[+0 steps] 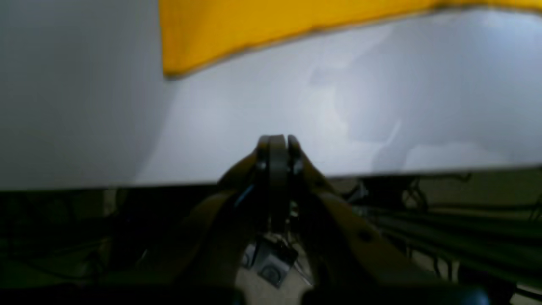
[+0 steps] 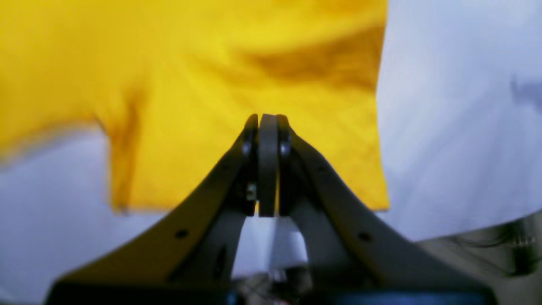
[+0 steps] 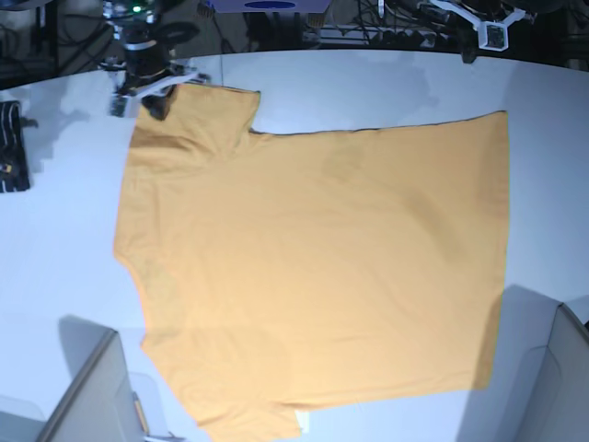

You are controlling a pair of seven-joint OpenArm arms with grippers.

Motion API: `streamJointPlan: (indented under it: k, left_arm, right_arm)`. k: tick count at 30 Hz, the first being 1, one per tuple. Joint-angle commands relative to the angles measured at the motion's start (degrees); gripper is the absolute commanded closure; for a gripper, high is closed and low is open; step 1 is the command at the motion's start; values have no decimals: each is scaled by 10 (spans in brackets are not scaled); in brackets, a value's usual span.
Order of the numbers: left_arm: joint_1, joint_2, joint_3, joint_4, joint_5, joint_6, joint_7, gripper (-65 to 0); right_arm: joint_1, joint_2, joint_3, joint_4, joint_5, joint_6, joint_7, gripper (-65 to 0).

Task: Fold the T-shirt properly
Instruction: 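Move right gripper to one shoulder corner, left gripper to the other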

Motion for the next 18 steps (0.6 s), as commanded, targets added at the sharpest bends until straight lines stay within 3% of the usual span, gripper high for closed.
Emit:
streamJointPlan:
  k: [1, 4, 5, 8, 10, 14, 18]
  left_arm:
    - [10, -2, -2, 9, -1, 3, -12, 0]
    - [-2, -2, -2, 7, -28, 3, -12, 0]
    - [-7, -3, -2, 5, -53, 3, -12, -15]
    - [-10, -19, -23, 6, -134, 1, -12, -216]
    - [-15, -26, -35, 6, -178, -15, -12, -329]
    - [-21, -25, -75, 4, -230, -84, -11, -502]
    - [-21, -23, -115, 4, -240, -115, -11, -517]
  right_arm:
    - [2, 5, 17, 8, 30, -3, 8, 0]
    - [32, 46, 60, 6, 144, -2, -52, 0]
    - [47, 61, 75, 4, 185, -2, -83, -71]
    - [86, 87, 124, -21, 308, -2, -167, -281]
    - [106, 90, 157, -39, 369, -2, -193, -341]
    - [161, 90, 205, -92, 412, -2, -253, -350]
    - [201, 90, 213, -152, 411, -2, -272, -348]
